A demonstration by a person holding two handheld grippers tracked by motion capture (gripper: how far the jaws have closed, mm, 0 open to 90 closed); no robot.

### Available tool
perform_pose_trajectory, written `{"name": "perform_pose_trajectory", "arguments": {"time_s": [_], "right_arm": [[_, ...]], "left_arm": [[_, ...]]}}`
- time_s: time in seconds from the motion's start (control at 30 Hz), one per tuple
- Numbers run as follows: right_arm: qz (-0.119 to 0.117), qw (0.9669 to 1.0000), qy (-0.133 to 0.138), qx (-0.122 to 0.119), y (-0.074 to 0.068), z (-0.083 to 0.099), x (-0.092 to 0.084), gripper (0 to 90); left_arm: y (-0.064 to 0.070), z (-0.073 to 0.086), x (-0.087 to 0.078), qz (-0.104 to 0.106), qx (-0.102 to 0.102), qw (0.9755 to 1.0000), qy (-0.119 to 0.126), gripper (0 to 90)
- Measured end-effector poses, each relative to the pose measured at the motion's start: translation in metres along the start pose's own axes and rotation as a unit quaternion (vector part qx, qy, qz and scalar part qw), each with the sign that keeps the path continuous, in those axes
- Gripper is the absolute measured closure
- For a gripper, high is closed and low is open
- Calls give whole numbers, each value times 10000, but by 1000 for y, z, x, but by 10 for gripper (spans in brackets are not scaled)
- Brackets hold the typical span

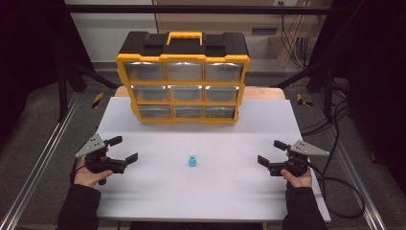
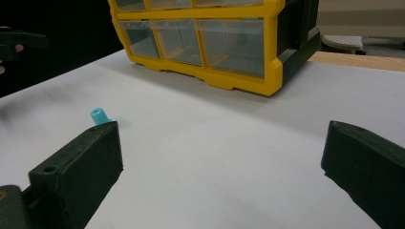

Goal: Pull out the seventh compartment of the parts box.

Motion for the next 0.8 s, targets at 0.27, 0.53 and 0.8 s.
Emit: {"name": "perform_pose_trajectory", "arguments": {"time_s": [0.27,0.53,0.8], "right_arm": [[-29,10000,9,18,0,0,-1,7],[-30,10000,-6,-23,0,0,0,7],[-37,10000,10,-26,0,0,0,6]], "left_arm": [[0,0,-1,-23,-29,10000,14,0],[0,-1,1,-35,-27,10000,-31,0],[2,-6,3,-90,55,9999,-85,0]]}}
Point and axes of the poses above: each handheld gripper's, and its own axes: x roughly forward along the jaws, z roughly out of its underside, y roughly to its right, the point moved 2 cm from there along x, roughly forward along the jaws, and after that the axes turned 15 degrees about z, right-handed, at the moved point
